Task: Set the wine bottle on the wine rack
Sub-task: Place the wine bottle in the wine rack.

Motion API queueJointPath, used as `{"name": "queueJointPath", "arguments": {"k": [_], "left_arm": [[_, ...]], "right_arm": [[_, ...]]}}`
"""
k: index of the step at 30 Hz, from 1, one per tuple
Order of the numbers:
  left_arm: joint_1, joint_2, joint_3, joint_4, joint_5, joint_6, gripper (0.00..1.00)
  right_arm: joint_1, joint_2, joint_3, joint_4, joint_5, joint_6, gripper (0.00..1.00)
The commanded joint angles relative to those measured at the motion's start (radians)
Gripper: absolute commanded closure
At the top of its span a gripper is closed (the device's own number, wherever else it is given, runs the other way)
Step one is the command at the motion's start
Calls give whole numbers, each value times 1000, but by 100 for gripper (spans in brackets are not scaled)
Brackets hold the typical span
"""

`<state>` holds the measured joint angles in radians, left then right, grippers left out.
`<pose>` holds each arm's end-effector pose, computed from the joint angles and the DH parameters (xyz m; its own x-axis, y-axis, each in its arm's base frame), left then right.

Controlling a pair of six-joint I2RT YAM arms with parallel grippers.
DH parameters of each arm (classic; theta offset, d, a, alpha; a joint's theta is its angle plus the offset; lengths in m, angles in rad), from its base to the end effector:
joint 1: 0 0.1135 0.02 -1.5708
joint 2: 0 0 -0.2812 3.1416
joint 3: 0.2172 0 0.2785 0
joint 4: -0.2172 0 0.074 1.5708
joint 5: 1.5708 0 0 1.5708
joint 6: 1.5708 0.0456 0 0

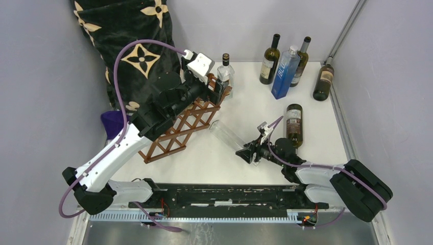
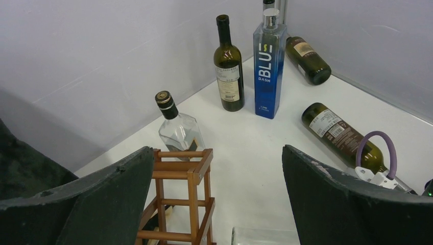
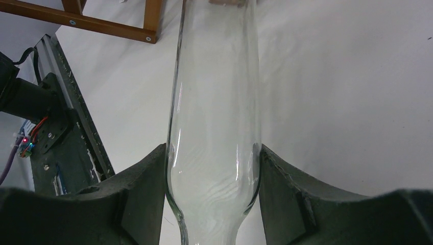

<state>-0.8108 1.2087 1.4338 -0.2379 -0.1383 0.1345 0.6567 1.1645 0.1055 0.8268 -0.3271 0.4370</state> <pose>0.2052 -0.2068 0.4941 0.0748 0.1141 -0.9906 0.6185 0.7739 0.1358 0.1561 0.1388 0.1371 -0.5146 0.1094 -0.8504 -0.6710 0.5660 0.4789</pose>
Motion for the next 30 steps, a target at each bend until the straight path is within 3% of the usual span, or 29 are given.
{"name": "queueJointPath", "arguments": {"k": [1,30], "left_arm": [[1,-21,10,22,-41,-40,0],[2,3,47,-13,-95,34,0]], "right_arm": [[26,34,73,219,26,45,100],[77,325,257,324,68,124,100]]}}
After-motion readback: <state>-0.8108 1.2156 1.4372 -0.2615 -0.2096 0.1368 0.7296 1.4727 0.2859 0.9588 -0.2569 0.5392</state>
